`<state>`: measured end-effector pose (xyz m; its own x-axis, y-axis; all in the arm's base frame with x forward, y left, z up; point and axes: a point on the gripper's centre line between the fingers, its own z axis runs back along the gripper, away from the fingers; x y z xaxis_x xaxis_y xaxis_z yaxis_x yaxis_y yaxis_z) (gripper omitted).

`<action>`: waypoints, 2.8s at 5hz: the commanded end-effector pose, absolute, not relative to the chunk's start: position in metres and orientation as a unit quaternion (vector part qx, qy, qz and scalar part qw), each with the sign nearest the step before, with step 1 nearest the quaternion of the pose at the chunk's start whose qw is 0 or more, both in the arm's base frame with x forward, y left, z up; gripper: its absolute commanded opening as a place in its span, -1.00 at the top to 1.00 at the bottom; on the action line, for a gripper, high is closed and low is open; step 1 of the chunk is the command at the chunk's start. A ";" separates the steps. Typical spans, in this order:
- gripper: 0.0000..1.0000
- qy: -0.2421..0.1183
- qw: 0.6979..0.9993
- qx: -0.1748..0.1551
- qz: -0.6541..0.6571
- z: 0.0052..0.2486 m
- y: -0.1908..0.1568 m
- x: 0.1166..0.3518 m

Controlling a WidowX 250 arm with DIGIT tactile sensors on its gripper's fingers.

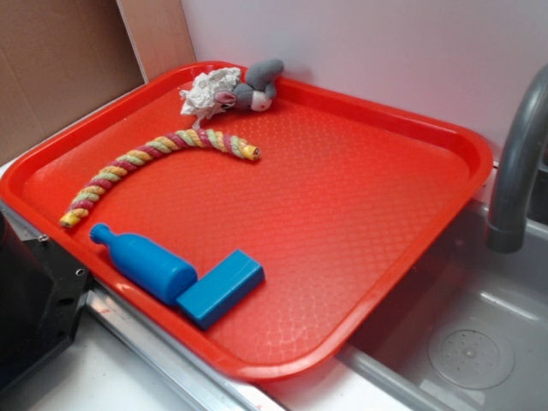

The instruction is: Grab the blue block.

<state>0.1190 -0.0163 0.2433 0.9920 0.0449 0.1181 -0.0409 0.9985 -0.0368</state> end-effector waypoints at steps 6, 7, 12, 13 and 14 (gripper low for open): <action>-1.00 -0.014 0.998 -0.012 -0.064 0.046 -0.130 0.139; -1.00 -0.007 0.997 -0.017 -0.073 0.030 -0.136 0.149; 1.00 -0.014 0.995 -0.035 -0.090 0.044 -0.130 0.146; 1.00 -0.040 0.998 -0.031 -0.043 0.094 -0.097 0.162; 1.00 -0.078 0.997 -0.024 0.015 0.146 -0.049 0.171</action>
